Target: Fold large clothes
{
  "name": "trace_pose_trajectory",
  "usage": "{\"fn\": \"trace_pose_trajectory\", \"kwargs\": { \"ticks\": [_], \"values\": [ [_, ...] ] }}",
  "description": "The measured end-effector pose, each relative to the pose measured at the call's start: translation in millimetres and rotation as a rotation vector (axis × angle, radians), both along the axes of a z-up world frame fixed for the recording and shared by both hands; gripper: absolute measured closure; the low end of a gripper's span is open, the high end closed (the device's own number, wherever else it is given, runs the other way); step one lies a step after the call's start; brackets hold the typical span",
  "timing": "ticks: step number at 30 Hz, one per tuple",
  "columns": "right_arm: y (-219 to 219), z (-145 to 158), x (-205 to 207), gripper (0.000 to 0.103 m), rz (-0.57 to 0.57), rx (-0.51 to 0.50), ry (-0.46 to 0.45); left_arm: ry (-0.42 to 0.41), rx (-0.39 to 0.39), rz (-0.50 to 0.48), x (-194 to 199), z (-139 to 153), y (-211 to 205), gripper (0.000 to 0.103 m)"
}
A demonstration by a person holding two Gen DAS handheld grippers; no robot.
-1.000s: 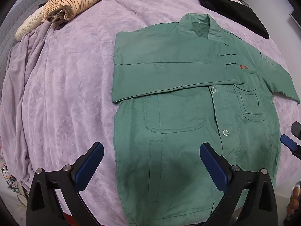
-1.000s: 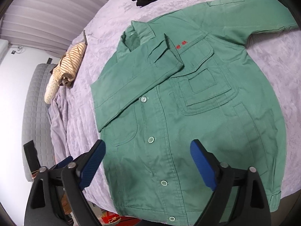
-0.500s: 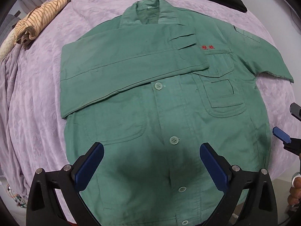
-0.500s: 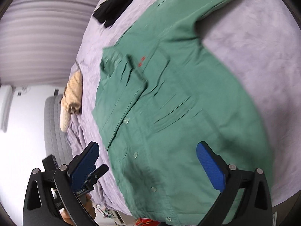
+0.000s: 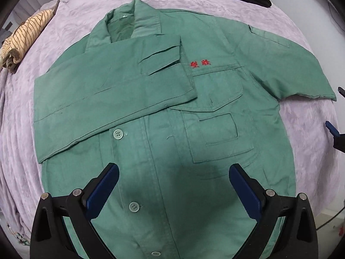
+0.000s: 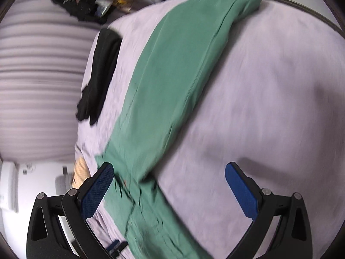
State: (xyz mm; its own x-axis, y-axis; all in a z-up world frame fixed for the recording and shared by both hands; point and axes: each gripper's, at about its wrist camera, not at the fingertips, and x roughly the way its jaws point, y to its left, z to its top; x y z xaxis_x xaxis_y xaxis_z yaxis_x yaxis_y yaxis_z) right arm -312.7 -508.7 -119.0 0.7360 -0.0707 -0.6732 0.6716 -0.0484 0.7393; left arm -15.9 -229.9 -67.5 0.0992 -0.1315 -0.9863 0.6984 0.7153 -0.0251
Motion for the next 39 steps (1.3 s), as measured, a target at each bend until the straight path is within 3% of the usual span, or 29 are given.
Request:
{"fn": "trace_pose_trajectory", "kwargs": {
  "ticks": [6, 14, 15, 16, 17, 18, 22, 27, 32, 36, 39],
  "values": [
    [-69, -20, -24, 0.000, -0.186, -0.003, -0.095, -0.004, 0.010, 0.000, 2, -14, -24, 0.001],
    [-112, -35, -38, 0.002, -0.371, 0.042, -0.229, -0.004, 0.015, 0.009, 3, -26, -34, 0.001],
    [-114, -36, -39, 0.016, -0.383, 0.054, -0.243, -0.004, 0.014, 0.012, 3, -26, -33, 0.001],
    [-118, -38, -41, 0.062, -0.382, 0.063, -0.251, -0.006, 0.012, 0.016, 3, -26, -32, 0.001],
    [-121, -42, -40, 0.086, -0.370, 0.091, -0.246, -0.007, 0.008, 0.021, 3, -26, -30, 0.001],
    [-123, -44, -43, 0.098, -0.367, 0.102, -0.263, -0.008, 0.003, 0.024, 5, -26, -28, 0.001],
    [-120, -27, -35, 0.098, -0.332, 0.038, -0.334, -0.026, -0.015, 0.052, 14, -23, -19, 0.001],
    [-108, 16, 12, 0.098, -0.192, -0.038, -0.447, -0.052, -0.053, 0.093, 34, -15, 1, 0.001],
    [-71, 68, 114, 0.098, 0.066, -0.146, -0.470, -0.101, -0.096, 0.143, 61, -8, 35, 0.001],
    [-3, 95, 227, 0.098, 0.357, -0.264, -0.401, -0.112, -0.119, 0.214, 93, -13, 77, 0.001],
    [77, 86, 313, 0.098, 0.607, -0.340, -0.303, -0.136, -0.114, 0.260, 117, -20, 105, 0.001]
  ]
}}
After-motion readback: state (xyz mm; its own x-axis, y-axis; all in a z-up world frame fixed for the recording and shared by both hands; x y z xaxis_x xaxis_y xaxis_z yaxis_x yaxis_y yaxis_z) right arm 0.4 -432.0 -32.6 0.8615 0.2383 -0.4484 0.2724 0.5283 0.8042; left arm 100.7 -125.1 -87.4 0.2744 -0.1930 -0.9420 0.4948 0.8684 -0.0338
